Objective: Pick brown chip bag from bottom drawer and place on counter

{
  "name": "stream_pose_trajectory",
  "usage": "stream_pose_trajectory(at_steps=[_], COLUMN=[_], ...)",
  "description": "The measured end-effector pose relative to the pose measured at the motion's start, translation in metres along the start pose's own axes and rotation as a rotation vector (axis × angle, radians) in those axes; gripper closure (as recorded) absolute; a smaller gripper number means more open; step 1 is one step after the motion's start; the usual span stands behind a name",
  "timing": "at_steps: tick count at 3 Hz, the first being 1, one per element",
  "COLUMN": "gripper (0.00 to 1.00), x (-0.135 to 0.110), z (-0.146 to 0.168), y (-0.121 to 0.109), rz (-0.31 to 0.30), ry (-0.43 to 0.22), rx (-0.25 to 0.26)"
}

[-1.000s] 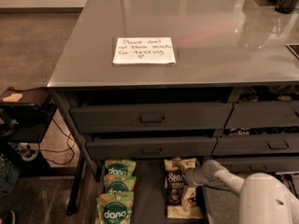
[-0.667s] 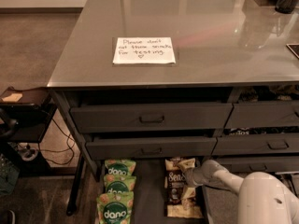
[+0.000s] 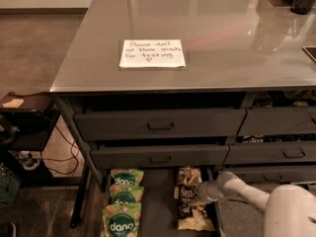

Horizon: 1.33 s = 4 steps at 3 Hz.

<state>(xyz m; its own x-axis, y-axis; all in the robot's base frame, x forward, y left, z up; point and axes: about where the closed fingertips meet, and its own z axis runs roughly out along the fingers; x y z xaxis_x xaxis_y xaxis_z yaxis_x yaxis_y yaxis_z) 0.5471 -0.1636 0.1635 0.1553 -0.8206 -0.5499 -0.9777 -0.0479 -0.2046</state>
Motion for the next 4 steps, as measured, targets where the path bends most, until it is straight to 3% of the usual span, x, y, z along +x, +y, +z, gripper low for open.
stream_pose_trajectory(at_steps=[1,2,3,4], gripper=[0.88,1.0,1.0,1.0], x=[-0.013,-0.026,-0.053,-0.103], z=[-0.015,-0.032,-0.056,-0.091], y=[0.016,0.028,0.029,0.017], rz=[0.02,0.052,0.092,0.102], ry=[-0.045,-0.111,-0.241,-0.355], rx=[-0.018,-0.034,-0.038,-0.029])
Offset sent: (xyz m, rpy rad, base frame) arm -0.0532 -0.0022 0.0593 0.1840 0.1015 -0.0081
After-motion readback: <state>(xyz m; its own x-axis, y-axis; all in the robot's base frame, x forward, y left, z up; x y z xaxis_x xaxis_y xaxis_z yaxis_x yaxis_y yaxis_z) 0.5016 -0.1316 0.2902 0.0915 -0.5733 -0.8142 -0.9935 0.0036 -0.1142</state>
